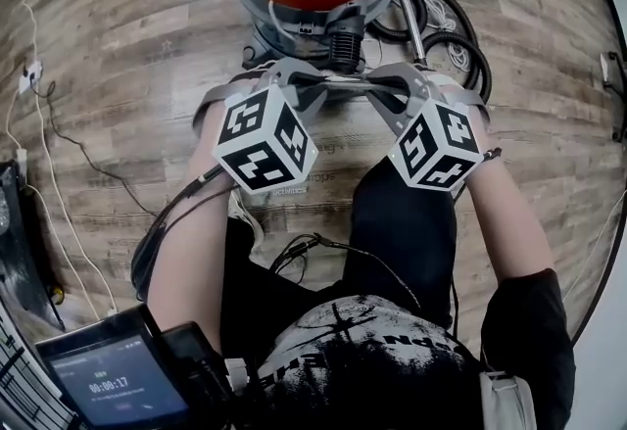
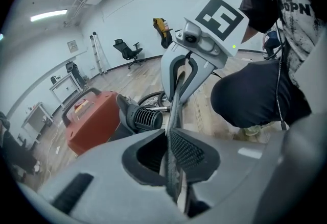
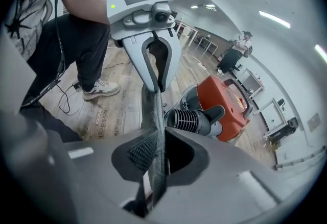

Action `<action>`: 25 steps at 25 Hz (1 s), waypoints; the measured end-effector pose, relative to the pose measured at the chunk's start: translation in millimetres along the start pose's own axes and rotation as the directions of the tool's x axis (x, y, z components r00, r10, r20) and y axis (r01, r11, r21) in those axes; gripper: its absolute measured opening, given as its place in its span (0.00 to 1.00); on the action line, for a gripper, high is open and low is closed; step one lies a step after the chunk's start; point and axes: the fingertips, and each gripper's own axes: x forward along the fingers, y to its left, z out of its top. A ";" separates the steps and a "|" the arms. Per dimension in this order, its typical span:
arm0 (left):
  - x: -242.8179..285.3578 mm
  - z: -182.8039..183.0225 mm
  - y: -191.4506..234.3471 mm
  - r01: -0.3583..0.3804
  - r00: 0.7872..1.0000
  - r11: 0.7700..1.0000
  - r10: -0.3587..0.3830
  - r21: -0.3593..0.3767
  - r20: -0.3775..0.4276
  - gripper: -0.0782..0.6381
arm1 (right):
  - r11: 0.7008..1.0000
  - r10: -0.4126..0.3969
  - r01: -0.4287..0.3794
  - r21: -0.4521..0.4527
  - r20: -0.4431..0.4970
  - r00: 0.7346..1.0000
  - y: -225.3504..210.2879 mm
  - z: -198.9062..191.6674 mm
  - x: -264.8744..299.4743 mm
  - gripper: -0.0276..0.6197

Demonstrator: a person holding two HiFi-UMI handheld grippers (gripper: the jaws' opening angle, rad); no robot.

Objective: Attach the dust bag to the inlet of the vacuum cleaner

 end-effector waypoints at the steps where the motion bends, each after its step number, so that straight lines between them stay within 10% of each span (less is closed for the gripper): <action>1: 0.9 -0.4 -0.9 0.000 1.000 1.000 0.000 0.005 -0.004 0.16 | 1.000 -0.004 0.004 -0.005 0.008 1.000 0.1 1.3 -1.6 0.10; 25: -3.6 -0.5 3.8 -0.055 0.998 0.998 0.055 0.030 0.005 0.21 | 1.000 0.016 -0.014 -0.018 0.103 0.995 -4.0 25.5 -20.5 0.09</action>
